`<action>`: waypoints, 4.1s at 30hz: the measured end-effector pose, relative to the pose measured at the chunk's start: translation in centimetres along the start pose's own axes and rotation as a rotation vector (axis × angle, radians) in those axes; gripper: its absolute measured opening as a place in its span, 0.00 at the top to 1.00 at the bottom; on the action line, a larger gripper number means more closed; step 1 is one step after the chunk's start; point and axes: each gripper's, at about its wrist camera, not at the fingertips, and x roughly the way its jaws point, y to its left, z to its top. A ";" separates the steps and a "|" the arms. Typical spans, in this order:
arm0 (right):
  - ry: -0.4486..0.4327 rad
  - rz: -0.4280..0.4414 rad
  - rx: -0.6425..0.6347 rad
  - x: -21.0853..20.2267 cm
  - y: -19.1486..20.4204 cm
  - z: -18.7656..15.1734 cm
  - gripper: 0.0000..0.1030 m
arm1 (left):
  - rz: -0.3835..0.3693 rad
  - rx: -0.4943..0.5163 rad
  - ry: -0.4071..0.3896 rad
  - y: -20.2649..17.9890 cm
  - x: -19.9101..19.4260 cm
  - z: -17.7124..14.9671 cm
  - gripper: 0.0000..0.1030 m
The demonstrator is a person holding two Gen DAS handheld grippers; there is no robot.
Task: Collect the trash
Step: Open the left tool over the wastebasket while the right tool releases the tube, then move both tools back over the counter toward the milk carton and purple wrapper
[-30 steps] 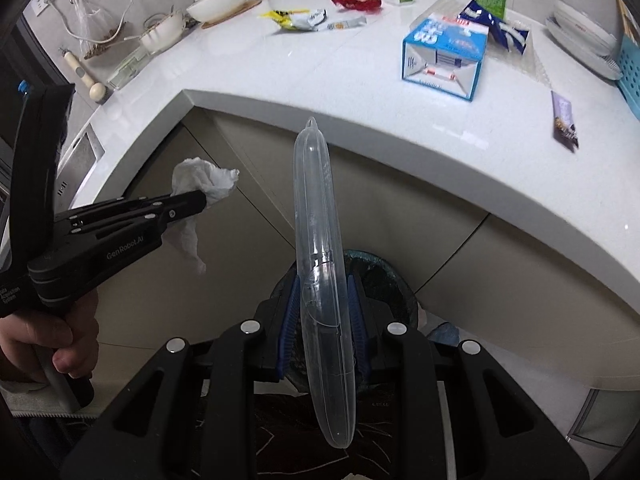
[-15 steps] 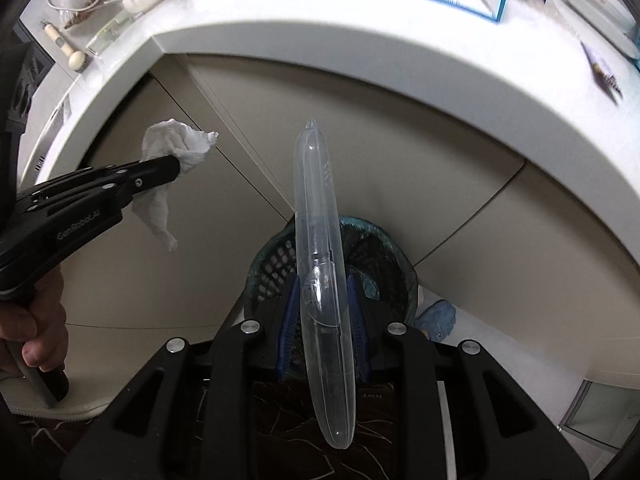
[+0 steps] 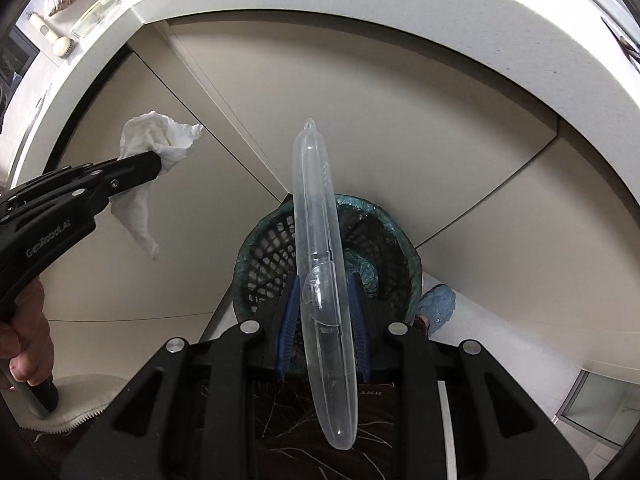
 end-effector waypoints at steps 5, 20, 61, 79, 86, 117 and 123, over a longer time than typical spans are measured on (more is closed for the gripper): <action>-0.006 -0.014 0.011 0.3 -0.3 0.1 0.67 | -0.001 0.005 0.018 -0.4 0.8 -0.1 0.94; -0.132 -0.086 0.167 -2.4 -4.2 -0.2 0.13 | -0.018 0.062 0.077 -2.3 4.0 0.0 0.94; -0.164 -0.179 0.315 -6.2 -10.1 -0.3 0.08 | -0.066 0.196 0.101 -4.8 4.2 0.8 0.32; -0.231 -0.218 0.322 -14.3 -10.8 2.4 0.08 | -0.024 0.088 -0.019 -3.9 -4.3 6.2 0.06; -0.251 -0.232 0.349 -16.7 -11.4 3.8 0.08 | -0.010 0.083 -0.045 -4.4 -6.5 8.3 0.06; -0.243 -0.273 0.430 -19.2 -17.0 11.5 0.08 | -0.037 0.118 -0.079 -9.6 -9.2 19.5 0.06; -0.224 -0.270 0.443 -18.6 -18.2 12.5 0.08 | -0.032 0.127 -0.053 -11.2 -8.0 20.7 0.06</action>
